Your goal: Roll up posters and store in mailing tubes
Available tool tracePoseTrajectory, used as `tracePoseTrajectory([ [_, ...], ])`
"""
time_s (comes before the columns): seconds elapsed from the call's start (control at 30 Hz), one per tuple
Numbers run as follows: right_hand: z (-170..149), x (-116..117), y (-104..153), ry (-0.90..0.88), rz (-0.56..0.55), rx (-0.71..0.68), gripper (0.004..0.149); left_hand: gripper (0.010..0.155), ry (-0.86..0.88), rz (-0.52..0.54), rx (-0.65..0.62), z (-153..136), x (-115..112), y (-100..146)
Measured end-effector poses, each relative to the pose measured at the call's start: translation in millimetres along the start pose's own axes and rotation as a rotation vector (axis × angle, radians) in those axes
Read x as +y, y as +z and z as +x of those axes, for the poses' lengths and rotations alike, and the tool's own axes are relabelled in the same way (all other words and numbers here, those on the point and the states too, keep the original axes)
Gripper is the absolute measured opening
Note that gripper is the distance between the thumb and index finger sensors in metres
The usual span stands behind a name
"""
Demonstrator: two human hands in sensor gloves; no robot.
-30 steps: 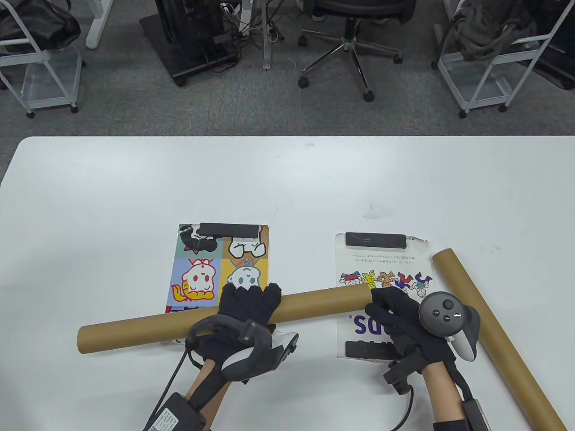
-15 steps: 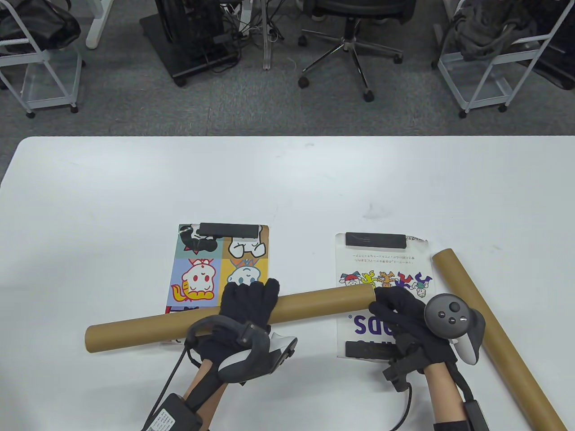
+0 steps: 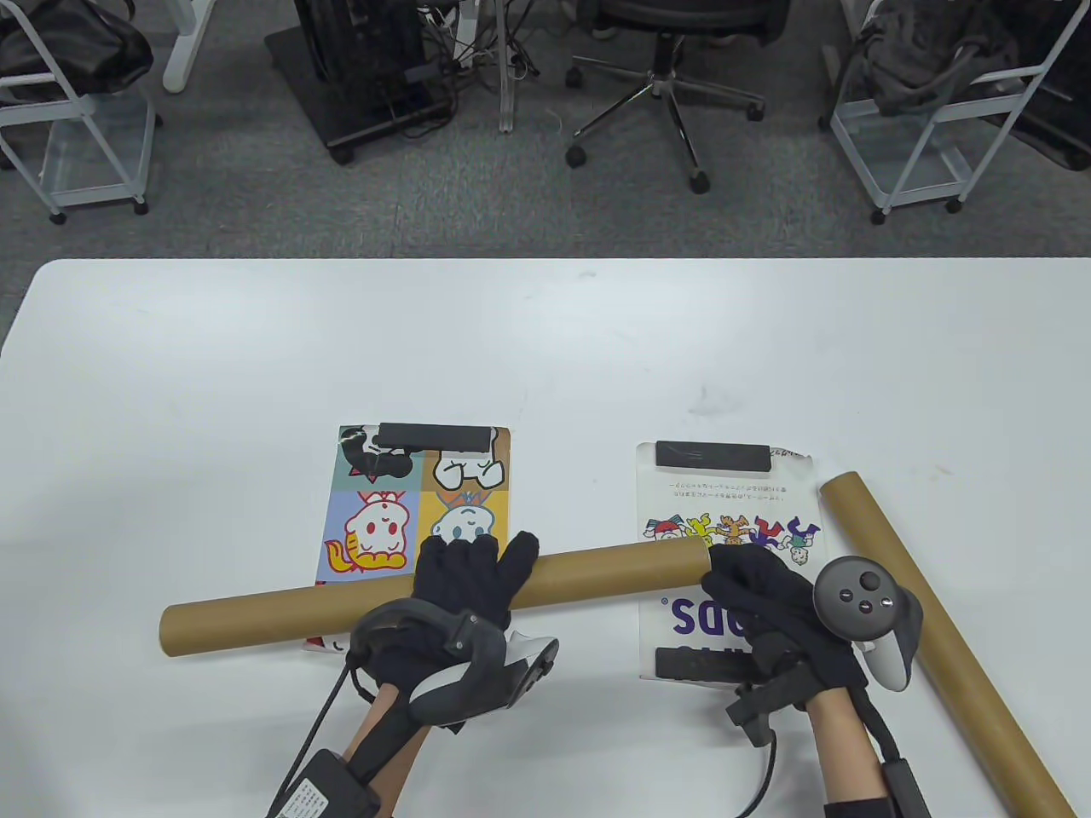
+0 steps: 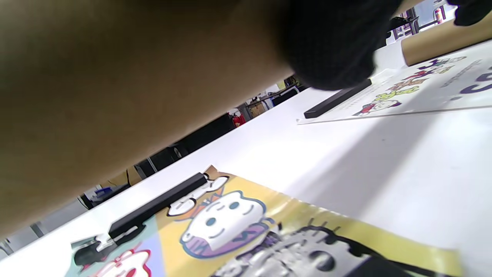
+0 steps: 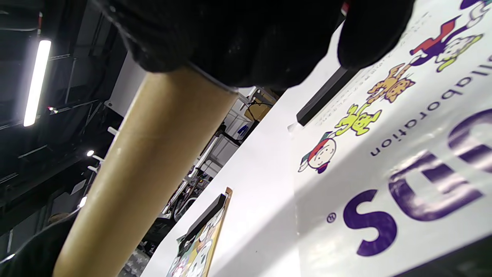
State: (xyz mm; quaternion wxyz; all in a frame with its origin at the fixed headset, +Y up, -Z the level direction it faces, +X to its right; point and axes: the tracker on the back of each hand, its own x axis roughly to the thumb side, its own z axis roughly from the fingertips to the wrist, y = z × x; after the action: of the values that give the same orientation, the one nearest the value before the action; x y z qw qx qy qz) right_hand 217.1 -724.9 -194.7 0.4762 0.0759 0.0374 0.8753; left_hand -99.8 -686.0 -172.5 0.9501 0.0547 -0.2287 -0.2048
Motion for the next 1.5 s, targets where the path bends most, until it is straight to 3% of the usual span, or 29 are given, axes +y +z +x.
tracePoseTrajectory([
  [0.1,-0.1,-0.6,0.8,-0.004,-0.005,0.022,0.043,0.088,0.086,0.009,0.002,-3.5,2.5,1.2],
  [0.23,2.4,0.5,-0.2,0.059,0.000,0.037,0.040,0.092,-0.037,0.081,0.028,-2.4,4.9,2.9],
  [0.33,5.3,-0.1,-0.6,0.079,-0.003,0.020,0.040,0.083,-0.037,0.067,0.035,-2.8,4.4,2.8],
  [0.7,5.1,-3.1,-0.4,0.074,-0.012,0.018,0.040,0.083,0.129,0.039,0.051,-16.6,-3.3,3.1],
  [1.0,6.2,-3.6,0.0,0.071,-0.025,0.009,0.039,0.083,0.165,0.027,0.061,-23.5,-6.1,2.7],
  [1.07,2.4,-9.9,1.7,0.110,-0.079,0.031,0.039,0.083,0.129,0.016,0.092,-29.2,-8.7,3.8],
  [1.2,-8.6,-20.3,5.7,-0.010,-0.097,0.062,0.038,0.083,0.138,-0.004,0.133,-44.8,-17.4,6.8],
  [1.5,-7.0,-18.5,5.0,0.032,-0.078,0.058,0.038,0.083,0.149,-0.047,0.196,-59.3,-21.8,7.4],
])
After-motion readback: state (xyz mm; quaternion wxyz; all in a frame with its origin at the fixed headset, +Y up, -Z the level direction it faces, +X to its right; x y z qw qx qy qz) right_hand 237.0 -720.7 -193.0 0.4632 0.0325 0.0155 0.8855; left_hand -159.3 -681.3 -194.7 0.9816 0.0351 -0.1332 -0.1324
